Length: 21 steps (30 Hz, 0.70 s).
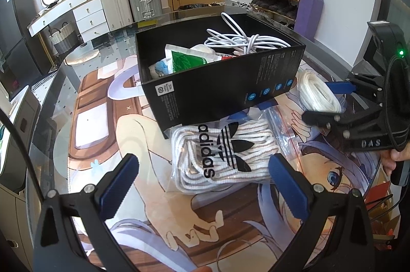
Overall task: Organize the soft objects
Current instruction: 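Close the right gripper on the clear bag of white rope, then lift the rope bag with the right gripper while the left gripper grasps the adidas bag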
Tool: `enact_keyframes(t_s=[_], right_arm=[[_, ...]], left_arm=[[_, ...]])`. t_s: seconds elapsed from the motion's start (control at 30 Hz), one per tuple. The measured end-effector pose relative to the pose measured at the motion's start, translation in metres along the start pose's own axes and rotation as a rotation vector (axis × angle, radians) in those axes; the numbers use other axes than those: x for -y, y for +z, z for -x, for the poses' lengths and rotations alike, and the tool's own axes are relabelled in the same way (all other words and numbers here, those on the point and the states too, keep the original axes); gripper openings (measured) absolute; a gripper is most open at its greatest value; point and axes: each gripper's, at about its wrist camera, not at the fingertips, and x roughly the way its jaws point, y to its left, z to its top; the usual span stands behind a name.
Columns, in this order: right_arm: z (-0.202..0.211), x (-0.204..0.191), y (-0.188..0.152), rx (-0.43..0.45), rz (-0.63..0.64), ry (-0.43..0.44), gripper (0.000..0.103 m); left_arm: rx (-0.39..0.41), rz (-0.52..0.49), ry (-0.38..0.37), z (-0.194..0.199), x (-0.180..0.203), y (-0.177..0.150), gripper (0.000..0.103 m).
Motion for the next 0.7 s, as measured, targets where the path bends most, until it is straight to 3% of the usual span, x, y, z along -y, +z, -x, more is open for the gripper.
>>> enact_keyframes(t_s=[0.3, 0.57, 0.7], right_arm=[[0.011, 0.000, -0.003, 0.016, 0.010, 0.073, 0.046], [0.022, -0.009, -0.004, 0.034, 0.041, 0.097, 0.045], [0.019, -0.008, -0.004, 0.033, 0.035, 0.103, 0.045]], left_arm=[[-0.009, 0.014, -0.023, -0.001, 0.000, 0.000, 0.102], [-0.021, 0.057, -0.130, 0.000, 0.003, 0.001, 0.102], [-0.015, 0.056, -0.118, 0.000, 0.009, 0.002, 0.102]])
